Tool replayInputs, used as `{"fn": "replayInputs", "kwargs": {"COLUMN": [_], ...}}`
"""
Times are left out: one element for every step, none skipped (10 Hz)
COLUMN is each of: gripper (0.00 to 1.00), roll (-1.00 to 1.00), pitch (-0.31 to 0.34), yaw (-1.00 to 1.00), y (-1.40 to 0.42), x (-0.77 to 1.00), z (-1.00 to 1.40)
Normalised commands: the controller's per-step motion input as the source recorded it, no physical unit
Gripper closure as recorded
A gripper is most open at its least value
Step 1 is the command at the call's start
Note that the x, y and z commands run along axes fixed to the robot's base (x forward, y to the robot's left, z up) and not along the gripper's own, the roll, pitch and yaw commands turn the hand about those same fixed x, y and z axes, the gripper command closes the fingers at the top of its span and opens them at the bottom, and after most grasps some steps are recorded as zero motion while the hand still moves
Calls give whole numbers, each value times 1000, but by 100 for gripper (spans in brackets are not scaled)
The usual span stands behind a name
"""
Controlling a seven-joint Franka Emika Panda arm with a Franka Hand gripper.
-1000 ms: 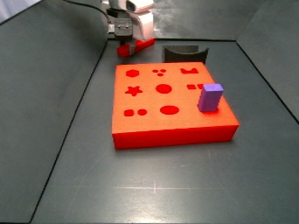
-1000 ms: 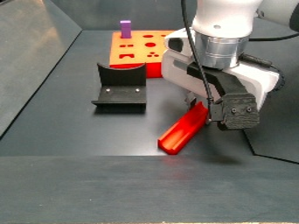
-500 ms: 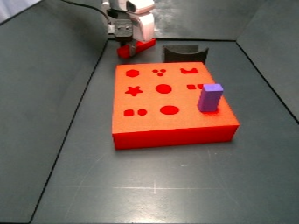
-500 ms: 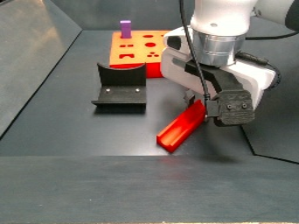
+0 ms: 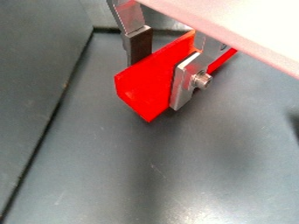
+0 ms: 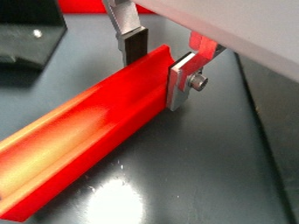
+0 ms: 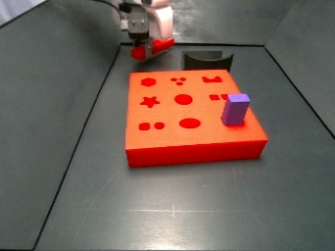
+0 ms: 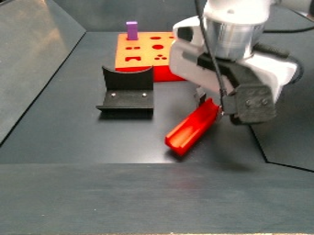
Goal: Pick up the arch object. Move up. Place the arch object on the fixture. Regrasp the arch object. Move to above the board. Insert the arch object.
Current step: Move up, then place the arch object on the fixture.
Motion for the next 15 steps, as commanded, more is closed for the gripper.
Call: {"fn": "replayInputs", "kwargs": {"gripper": [100, 100, 100, 100, 100, 100, 100, 100, 100, 100, 100, 100, 100, 100, 100], "roll": [43, 63, 87, 0, 10, 36, 54, 69, 76, 95, 103, 114, 108, 97, 87], "pitch": [61, 96, 122, 0, 5, 26, 48, 84, 98, 112, 116, 120, 112, 104, 97], "yaw": [-24, -23, -19, 0, 6, 2, -5, -6, -3, 12, 17, 19, 18, 17, 16], "y": [-12, -4, 2, 0, -1, -2, 0, -1, -2, -3, -4, -3, -6, -3, -1], "x": [-24, -11, -9, 0, -2, -11, -15, -19, -19, -22, -23, -26, -28, -30, -32], "z": [551, 404, 262, 1000, 1000, 1000, 1000, 1000, 1000, 1000, 1000, 1000, 1000, 1000, 999]}}
